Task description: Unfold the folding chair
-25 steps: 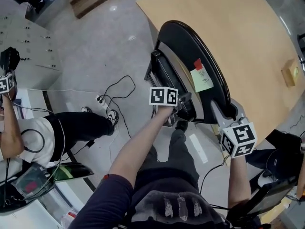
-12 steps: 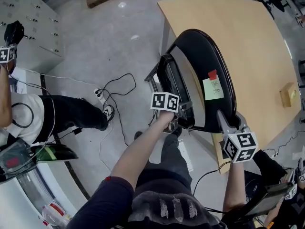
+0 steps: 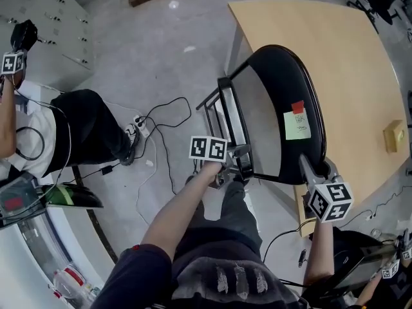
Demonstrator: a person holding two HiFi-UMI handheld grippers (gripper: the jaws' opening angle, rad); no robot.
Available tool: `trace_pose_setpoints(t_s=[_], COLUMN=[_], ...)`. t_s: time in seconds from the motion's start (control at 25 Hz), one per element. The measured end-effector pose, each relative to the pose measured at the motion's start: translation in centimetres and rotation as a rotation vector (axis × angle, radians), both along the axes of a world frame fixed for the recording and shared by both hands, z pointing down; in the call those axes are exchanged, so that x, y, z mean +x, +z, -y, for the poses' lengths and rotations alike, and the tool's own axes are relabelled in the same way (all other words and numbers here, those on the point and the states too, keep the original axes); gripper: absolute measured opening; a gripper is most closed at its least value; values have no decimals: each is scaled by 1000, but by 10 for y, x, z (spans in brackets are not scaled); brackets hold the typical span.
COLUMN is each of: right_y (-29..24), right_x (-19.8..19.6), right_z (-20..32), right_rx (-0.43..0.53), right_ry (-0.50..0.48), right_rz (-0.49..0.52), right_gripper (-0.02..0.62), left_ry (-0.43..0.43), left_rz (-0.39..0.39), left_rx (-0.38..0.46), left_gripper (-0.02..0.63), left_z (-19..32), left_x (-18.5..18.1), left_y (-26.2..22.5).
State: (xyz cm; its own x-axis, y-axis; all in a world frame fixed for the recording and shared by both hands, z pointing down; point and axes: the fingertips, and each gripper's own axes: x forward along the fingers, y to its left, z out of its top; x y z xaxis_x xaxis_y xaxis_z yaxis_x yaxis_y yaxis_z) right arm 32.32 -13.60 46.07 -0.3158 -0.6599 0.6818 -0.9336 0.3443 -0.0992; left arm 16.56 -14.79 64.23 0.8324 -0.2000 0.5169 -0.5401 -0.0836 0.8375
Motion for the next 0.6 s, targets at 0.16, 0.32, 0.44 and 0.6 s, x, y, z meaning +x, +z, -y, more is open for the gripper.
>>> trace_pose_setpoints(t_s=[0.16,0.32,0.44,0.6], right_y=[3,9,14,22], right_x=[-3,0,4,9], right_z=[-2,0,3,1], right_rx=[-18,-53,-79,-114], right_ry=[-16,-6,2,24], right_rz=[2,1,0,1], right_gripper=[138,141,143,149], left_ry=[-20,-65,-110,-121], left_rz=[-8,-24,-38,-35], left_rx=[21,17,11,27], left_gripper=[291,293,298,262], left_z=[-7,-14,-20,-27], left_x=[-23,-45,-65,-87], left_y=[-1,2,5,6])
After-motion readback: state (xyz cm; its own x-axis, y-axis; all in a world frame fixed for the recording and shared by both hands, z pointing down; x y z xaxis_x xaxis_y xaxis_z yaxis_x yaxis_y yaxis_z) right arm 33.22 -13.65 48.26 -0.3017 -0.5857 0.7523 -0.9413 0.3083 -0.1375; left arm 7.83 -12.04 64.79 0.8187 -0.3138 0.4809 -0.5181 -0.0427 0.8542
